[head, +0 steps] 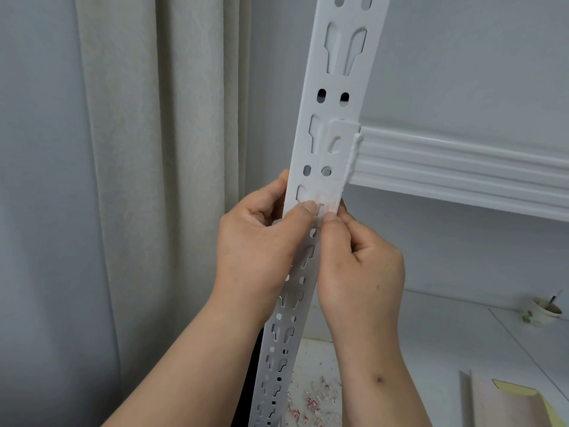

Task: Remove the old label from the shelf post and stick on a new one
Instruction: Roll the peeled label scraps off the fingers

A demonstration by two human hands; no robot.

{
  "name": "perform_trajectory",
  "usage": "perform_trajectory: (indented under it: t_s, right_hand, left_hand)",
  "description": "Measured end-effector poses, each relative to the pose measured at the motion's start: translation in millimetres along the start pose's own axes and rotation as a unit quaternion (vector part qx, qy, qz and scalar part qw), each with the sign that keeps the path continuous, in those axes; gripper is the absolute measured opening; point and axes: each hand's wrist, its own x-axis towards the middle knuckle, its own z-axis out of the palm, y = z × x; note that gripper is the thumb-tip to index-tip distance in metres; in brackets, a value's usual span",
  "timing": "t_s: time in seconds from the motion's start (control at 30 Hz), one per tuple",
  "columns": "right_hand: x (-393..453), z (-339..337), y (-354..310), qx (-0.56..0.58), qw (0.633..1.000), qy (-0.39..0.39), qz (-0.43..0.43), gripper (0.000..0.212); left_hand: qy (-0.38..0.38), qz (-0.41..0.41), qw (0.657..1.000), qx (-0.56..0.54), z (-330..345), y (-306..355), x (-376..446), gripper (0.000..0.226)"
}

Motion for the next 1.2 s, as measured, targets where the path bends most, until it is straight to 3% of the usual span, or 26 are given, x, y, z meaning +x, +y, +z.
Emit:
perform_trajectory:
  t_s: [0.17, 0.3, 0.57, 0.73, 0.83, 0.93, 1.07, 1.2]
  right_hand:
    - [1.3, 0.2, 0.9, -0.02, 1.0, 0.003, -0.004, 0.033]
    - [-0.3, -1.3, 1.0, -0.006, 1.0, -0.021, -0.005, 0.025]
    - [-14.1, -3.9, 12.6, 0.04, 0.997, -0.069, 0.012, 0.044]
    - [-27.3, 0.5, 33.6, 0.03, 0.998, 0.052, -0.001, 0.032]
    - [-27.1, -2.7, 37.4, 0.032, 0.995, 0.093, -0.006, 0.008]
    - [-26.4, -7.5, 36.3, 0.036, 0.996, 0.078, 0.002, 0.013]
    - [-28.4, -6.2, 36.6, 0.019, 0.998, 0.054, -0.002, 0.022]
    - [-30.4, -4.1, 42.9, -0.01, 0.998, 0.05, -0.029, 0.032]
  left_hand:
    - [0.005, -0.003, 1.0, -0.01, 1.3, 0.2, -0.4, 0.036]
    - [0.006, -0.006, 1.0, -0.002, 0.4, 1.0, -0.9, 0.038]
    - [-0.01, -0.004, 0.998, 0.065, -2.5, -3.8, -14.5, 0.057]
    - [0.062, -0.013, 0.996, 0.069, -12.4, -30.2, -37.4, 0.042]
    - [0.123, -0.009, 0.989, 0.085, -15.6, -40.7, -43.1, 0.032]
    - [0.16, 0.041, 0.977, 0.134, -15.5, -39.3, -42.0, 0.035]
    - [0.151, 0.134, 0.954, 0.221, -13.9, -38.1, -43.1, 0.013]
    - [0.12, 0.214, 0.928, 0.279, -11.3, -38.9, -45.0, 0.024]
